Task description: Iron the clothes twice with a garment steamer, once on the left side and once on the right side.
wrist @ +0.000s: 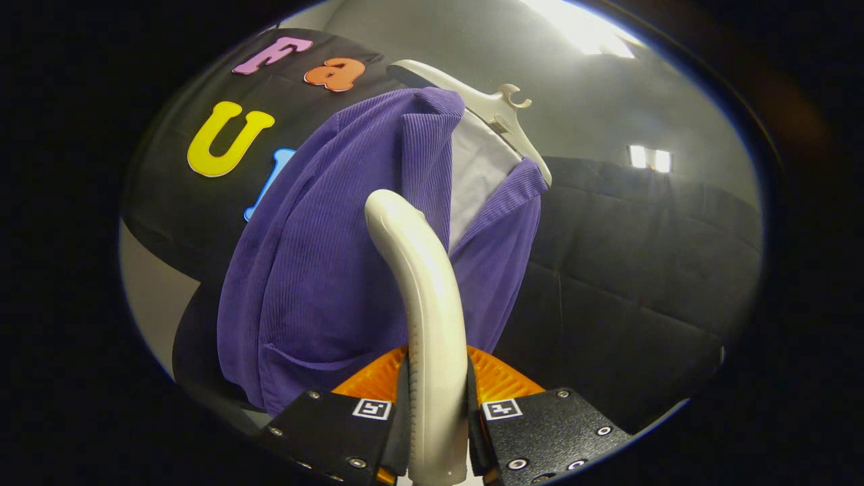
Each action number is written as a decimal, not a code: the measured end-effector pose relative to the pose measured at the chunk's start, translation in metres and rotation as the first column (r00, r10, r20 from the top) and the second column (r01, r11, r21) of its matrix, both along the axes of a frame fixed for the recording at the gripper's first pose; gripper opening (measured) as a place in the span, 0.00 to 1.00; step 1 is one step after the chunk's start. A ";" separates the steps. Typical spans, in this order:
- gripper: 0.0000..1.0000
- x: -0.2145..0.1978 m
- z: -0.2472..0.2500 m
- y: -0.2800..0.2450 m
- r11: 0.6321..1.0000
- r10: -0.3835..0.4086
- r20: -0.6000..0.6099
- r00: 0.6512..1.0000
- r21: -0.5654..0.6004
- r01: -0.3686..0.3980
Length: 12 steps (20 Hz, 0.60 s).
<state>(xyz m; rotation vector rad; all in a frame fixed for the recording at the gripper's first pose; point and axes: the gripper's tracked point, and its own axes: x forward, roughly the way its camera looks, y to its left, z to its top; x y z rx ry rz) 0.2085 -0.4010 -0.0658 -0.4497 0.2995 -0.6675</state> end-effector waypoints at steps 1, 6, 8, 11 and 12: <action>0.35 -0.002 -0.004 0.000 1.000 -0.003 -0.014 1.000 -0.017 0.003; 0.34 -0.011 -0.049 0.004 1.000 -0.001 -0.126 0.992 0.015 0.003; 0.35 -0.016 -0.062 0.004 1.000 -0.004 -0.153 0.988 0.015 0.006; 0.34 -0.026 -0.083 0.007 0.999 0.007 -0.190 0.982 0.035 0.000; 0.34 -0.027 -0.089 0.009 0.999 0.008 -0.208 0.978 0.033 -0.001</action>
